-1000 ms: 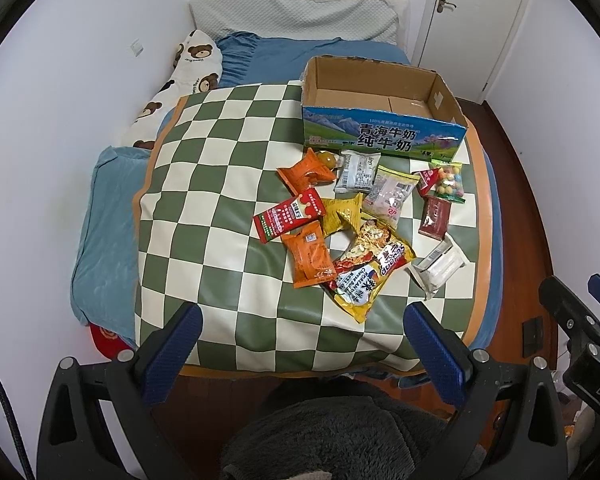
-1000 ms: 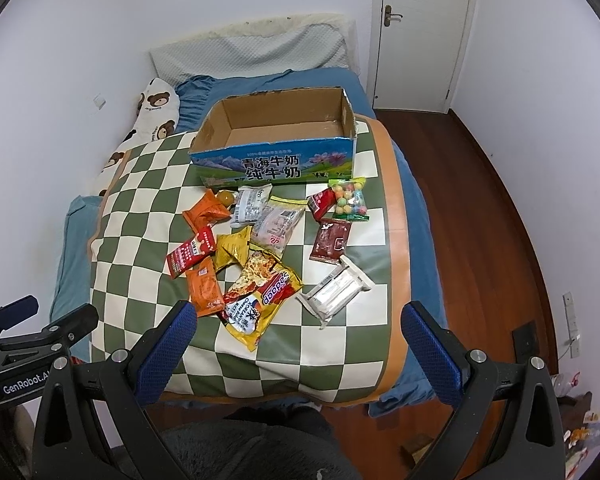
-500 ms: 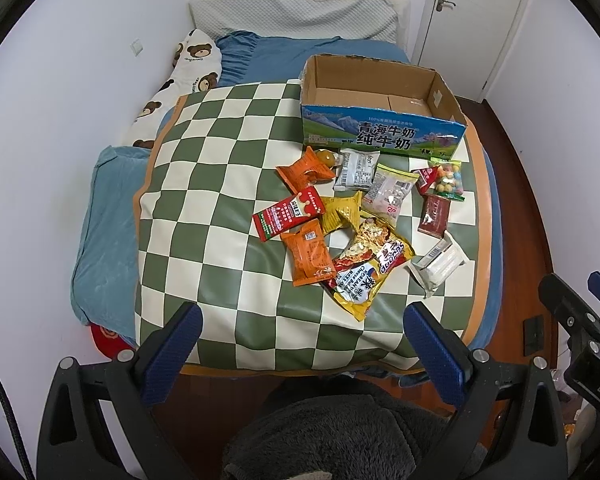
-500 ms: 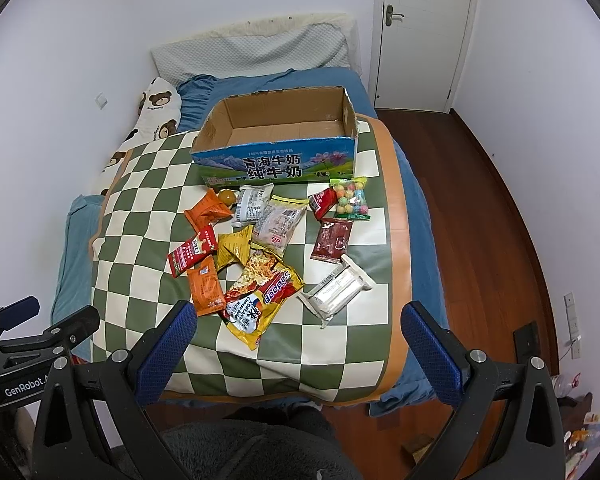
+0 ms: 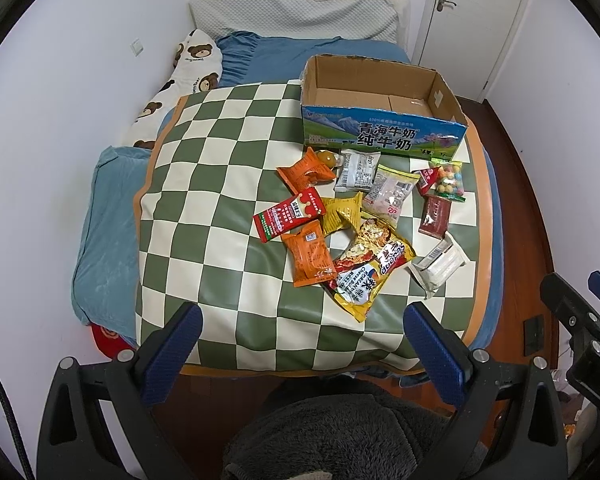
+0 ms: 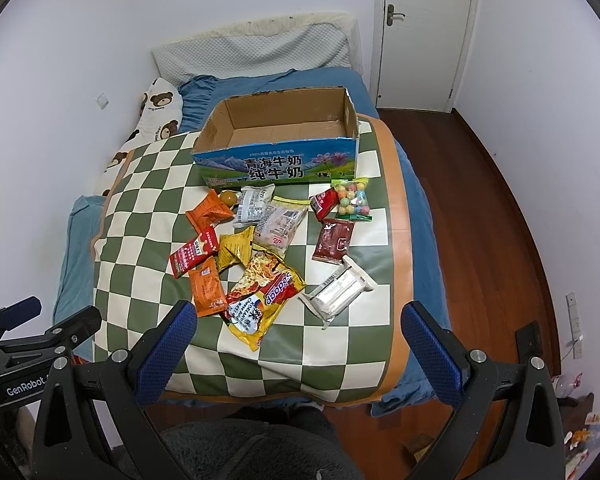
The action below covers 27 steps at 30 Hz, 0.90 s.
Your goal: Organize snacks
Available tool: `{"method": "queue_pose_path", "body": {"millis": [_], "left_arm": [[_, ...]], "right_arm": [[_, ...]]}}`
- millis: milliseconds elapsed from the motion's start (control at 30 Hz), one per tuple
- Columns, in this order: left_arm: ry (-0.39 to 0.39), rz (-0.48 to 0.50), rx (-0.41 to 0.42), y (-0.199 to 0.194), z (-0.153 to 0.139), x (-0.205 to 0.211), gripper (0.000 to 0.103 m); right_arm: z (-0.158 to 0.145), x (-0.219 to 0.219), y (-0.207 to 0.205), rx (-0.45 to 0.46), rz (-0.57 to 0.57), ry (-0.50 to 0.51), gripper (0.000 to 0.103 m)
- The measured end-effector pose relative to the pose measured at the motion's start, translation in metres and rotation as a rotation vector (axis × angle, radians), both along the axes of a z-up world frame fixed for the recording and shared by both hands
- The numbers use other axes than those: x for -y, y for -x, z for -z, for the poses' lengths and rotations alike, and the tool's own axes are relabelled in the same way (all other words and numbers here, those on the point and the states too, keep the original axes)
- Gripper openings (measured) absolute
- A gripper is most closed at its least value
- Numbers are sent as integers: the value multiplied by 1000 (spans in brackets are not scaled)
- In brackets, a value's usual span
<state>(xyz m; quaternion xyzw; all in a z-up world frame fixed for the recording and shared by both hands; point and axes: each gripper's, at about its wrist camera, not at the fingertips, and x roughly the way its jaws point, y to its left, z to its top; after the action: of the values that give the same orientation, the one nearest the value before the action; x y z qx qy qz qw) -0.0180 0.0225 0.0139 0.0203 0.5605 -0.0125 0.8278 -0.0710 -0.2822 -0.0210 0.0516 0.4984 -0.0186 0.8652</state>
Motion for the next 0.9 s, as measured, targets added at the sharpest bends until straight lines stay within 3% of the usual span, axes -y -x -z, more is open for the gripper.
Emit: {"method": "queue_pose_path", "body": {"millis": [633, 733, 900], "left_arm": [[-6, -7, -3, -3, 5, -4, 103], [-38, -34, 8, -25, 25, -15, 103], [-106, -73, -57, -74, 84, -40, 103]], "right_arm": [[9, 0, -10, -13, 14, -51, 103], [32, 6, -21, -39, 47, -102, 103], [113, 8, -49, -161, 122, -263, 103]]}}
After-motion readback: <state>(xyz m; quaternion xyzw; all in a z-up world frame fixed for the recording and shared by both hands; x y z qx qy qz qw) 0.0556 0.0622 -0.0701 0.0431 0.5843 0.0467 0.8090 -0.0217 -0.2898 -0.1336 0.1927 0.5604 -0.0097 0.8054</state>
